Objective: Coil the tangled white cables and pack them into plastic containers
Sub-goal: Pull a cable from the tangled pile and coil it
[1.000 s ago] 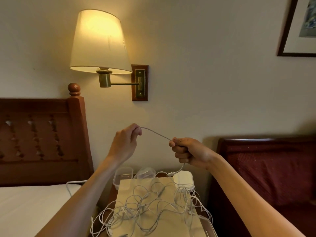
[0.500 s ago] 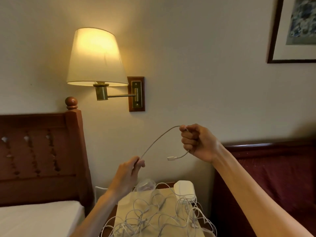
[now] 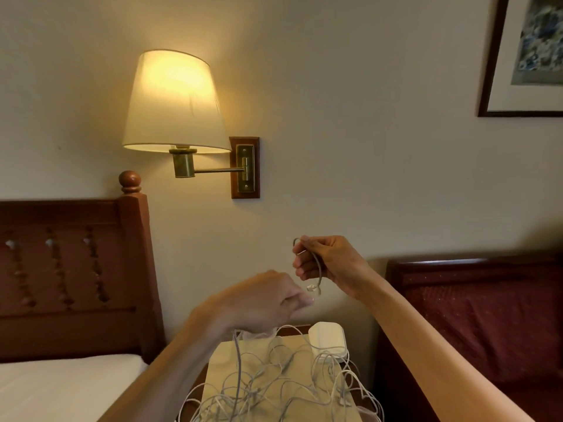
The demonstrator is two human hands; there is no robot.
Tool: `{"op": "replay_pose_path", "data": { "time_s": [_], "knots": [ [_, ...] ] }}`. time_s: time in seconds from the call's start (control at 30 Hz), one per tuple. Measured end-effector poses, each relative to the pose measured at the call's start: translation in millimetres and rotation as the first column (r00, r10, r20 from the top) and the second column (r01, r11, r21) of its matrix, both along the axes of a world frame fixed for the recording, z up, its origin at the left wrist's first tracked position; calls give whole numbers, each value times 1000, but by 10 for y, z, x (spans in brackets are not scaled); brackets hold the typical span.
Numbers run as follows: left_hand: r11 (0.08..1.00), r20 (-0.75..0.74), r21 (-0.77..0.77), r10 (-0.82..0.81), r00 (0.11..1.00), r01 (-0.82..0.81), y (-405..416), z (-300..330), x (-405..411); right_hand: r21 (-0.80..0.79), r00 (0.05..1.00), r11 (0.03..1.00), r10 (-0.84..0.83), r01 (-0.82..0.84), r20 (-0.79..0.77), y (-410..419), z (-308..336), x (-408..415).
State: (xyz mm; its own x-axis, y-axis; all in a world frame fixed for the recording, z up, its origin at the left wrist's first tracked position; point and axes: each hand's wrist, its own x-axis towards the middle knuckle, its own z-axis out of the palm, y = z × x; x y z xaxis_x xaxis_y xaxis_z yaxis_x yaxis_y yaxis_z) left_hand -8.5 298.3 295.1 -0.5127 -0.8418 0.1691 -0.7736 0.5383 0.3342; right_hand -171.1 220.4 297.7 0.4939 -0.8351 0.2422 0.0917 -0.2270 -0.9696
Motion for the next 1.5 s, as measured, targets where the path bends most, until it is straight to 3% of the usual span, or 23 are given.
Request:
{"op": "replay_pose_path", "data": {
  "time_s": [0.1, 0.17, 0.3, 0.4, 0.5, 0.6, 0.67, 0.77, 0.9, 1.03, 1.17, 1.3, 1.4, 1.5],
  "knots": [
    [995, -82, -99, -40, 996, 32, -12, 110, 27, -79, 994, 996, -48, 40, -97, 24, -39, 26],
    [966, -128, -259, -32, 991, -2, -60, 121, 62, -128, 991, 991, -44, 28, -127, 33, -57, 28],
    [767, -161, -624, 57, 985, -146, -197, 34, 161, -131, 994, 991, 18, -32, -107, 82, -74, 46],
    [663, -242, -708, 94, 966, -243, -323, -66, 245, -45, 991, 990, 135, -136, -26, 98, -93, 75],
    [728, -387, -616, 53, 920, -301, -423, -116, 269, 74, 973, 971, 221, -226, 72, 98, -82, 86],
    [905, -538, -354, 9, 843, -235, -418, -90, 230, 170, 955, 946, 249, -276, 161, 71, -85, 77],
    [973, -593, -184, 3, 805, -139, -369, -89, 203, 218, 933, 919, 279, -328, 227, 57, -93, 55],
    [990, -698, -79, 30, 716, -118, -348, -98, 190, 262, 891, 878, 308, -401, 333, 76, -90, 62],
    [979, -770, -113, 20, 638, -167, -413, -108, 129, 231, 876, 880, 319, -415, 361, 124, -72, 106],
    [952, -722, -191, 29, 692, -239, -496, -229, 233, 231, 907, 912, 251, -338, 337, 84, -40, 3],
    [981, -732, 5, 136, 668, -194, -569, -589, 468, 262, 860, 908, 170, -326, 481, 54, 166, -199],
    [966, -706, 96, 236, 668, -241, -549, -994, 585, 293, 885, 916, 120, -273, 450, -45, 248, -362],
    [941, -473, 9, 302, 828, -339, -546, -918, 533, 280, 932, 942, 78, -185, 353, -81, 158, -314],
    [974, -86, -98, 197, 977, -205, -441, -583, 283, 134, 987, 991, 5, -27, 160, -64, 65, -187]
  ]
}}
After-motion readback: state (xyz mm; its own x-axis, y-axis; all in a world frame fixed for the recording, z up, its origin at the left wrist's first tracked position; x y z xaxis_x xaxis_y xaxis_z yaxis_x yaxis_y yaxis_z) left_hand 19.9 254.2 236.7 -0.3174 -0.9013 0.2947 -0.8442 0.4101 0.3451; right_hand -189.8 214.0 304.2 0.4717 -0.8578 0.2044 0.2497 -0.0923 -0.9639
